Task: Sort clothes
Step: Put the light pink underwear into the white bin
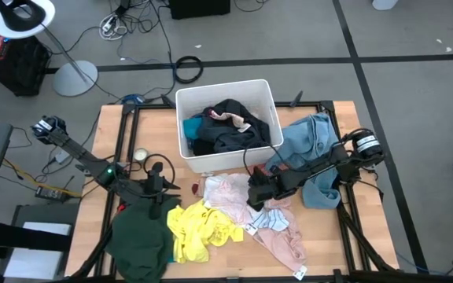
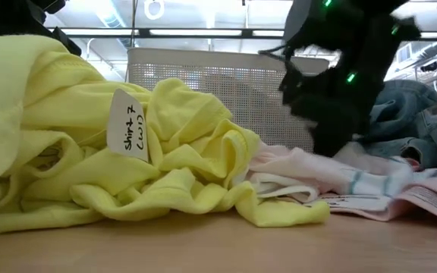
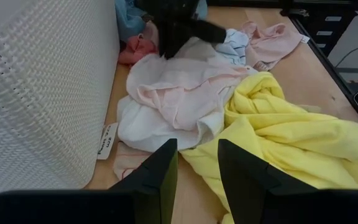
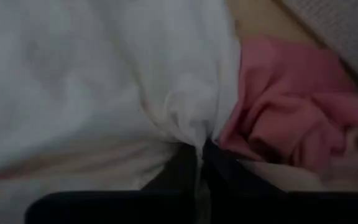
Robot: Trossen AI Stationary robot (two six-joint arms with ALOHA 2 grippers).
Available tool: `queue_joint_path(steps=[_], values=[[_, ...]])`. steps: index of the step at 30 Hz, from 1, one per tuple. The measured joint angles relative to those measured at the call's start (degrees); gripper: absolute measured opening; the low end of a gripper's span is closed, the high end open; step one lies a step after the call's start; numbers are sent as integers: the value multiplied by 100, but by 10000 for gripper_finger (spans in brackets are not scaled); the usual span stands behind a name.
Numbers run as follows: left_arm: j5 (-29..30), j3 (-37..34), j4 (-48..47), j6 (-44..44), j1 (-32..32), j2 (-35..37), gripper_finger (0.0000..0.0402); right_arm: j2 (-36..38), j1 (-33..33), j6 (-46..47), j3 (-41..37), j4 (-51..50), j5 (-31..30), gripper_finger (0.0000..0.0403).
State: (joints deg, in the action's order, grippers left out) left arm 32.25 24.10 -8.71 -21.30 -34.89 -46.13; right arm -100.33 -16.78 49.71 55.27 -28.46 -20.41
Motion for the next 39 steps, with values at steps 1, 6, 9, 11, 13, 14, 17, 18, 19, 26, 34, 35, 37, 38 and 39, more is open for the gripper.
queue_joint_path(steps=[1, 6, 9, 11, 13, 14, 17, 18, 19, 26, 34, 35, 37, 38, 39], values=[[0, 0, 0, 0, 0, 0, 121, 160, -29, 30, -2, -95, 22, 17], [0, 0, 2, 0, 0, 0, 121, 993, -187, 128, 487, -1232, -390, 6], [0, 0, 2, 0, 2, 0, 121, 1337, -318, 123, 964, -1900, -801, 5], [-2, 0, 4, 1, 0, 0, 121, 1516, -390, 86, 1304, -2310, -1028, 4], [0, 0, 2, 2, 2, 0, 121, 1592, -445, -1, 1632, -2608, -1246, 3], [0, 0, 4, 1, 1, 0, 121, 1619, -455, -78, 1794, -2724, -1321, 3], [0, 0, 4, 2, 0, 0, 121, 1670, -461, -338, 2275, -2934, -1502, 2], [0, 0, 4, 2, 1, 0, 121, 1670, -458, -427, 2397, -2967, -1539, 2], [0, 0, 4, 2, 2, 0, 121, 1656, -452, -515, 2499, -2992, -1551, 2], [0, 0, 2, 2, 0, 0, 121, 1609, -443, -734, 2699, -3006, -1588, 2], [0, 0, 2, 4, 1, 0, 121, 1608, -443, -789, 2699, -2874, -1371, 33], [0, 0, 2, 4, 0, 0, 121, 1607, -443, -791, 2699, -2870, -1363, 34], [0, 0, 2, 4, 1, 0, 121, 1607, -443, -793, 2699, -2867, -1363, 36], [-1, 0, 3, 4, 0, 0, 121, 1608, -443, -794, 2699, -2867, -1361, 36], [-1, 0, 5, 2, 2, 0, 121, 1607, -443, -795, 2699, -2867, -1360, 35]])
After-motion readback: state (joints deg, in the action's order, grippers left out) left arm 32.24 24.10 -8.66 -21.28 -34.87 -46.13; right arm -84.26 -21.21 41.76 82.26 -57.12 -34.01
